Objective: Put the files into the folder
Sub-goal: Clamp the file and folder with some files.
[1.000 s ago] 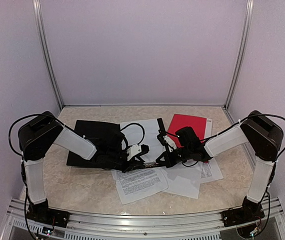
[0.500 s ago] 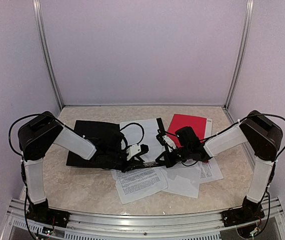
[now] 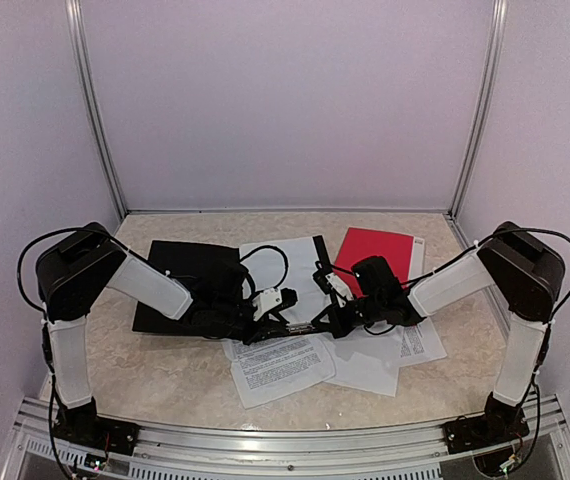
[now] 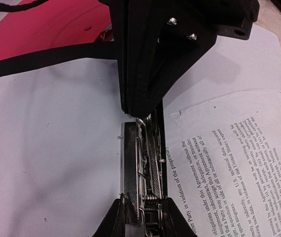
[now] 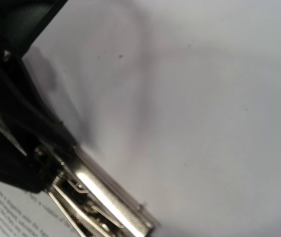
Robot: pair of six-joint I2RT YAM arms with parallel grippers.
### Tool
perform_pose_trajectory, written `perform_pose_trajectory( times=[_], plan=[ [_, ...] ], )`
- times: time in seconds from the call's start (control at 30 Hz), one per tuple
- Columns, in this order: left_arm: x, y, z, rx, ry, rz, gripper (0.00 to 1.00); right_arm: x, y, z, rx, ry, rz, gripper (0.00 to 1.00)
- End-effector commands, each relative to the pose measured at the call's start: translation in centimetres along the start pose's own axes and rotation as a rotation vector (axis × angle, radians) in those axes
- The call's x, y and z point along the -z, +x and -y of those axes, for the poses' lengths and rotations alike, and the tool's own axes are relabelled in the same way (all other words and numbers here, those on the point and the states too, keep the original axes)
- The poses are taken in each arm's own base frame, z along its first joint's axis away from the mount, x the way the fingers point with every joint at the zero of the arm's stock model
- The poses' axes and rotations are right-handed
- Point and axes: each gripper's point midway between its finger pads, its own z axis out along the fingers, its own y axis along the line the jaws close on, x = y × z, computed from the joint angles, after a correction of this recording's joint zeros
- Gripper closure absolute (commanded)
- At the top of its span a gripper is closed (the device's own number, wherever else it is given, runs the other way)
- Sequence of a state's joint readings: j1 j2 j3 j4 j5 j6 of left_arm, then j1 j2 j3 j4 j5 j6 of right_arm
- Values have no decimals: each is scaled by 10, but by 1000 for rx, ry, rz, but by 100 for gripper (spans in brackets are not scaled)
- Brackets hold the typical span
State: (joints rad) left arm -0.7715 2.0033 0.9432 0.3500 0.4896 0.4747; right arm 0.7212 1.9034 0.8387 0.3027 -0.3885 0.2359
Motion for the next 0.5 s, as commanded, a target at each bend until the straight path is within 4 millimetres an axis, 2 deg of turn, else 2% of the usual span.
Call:
perform_pose_trajectory(
  times=[0.0, 0.47],
  plan=[
    [-4, 17, 18, 59, 61, -60, 77, 9, 131, 44, -103, 205, -398, 100],
    [-8, 17, 10, 110, 46, -81, 76, 18, 111, 27, -79, 186, -372, 100]
  ],
)
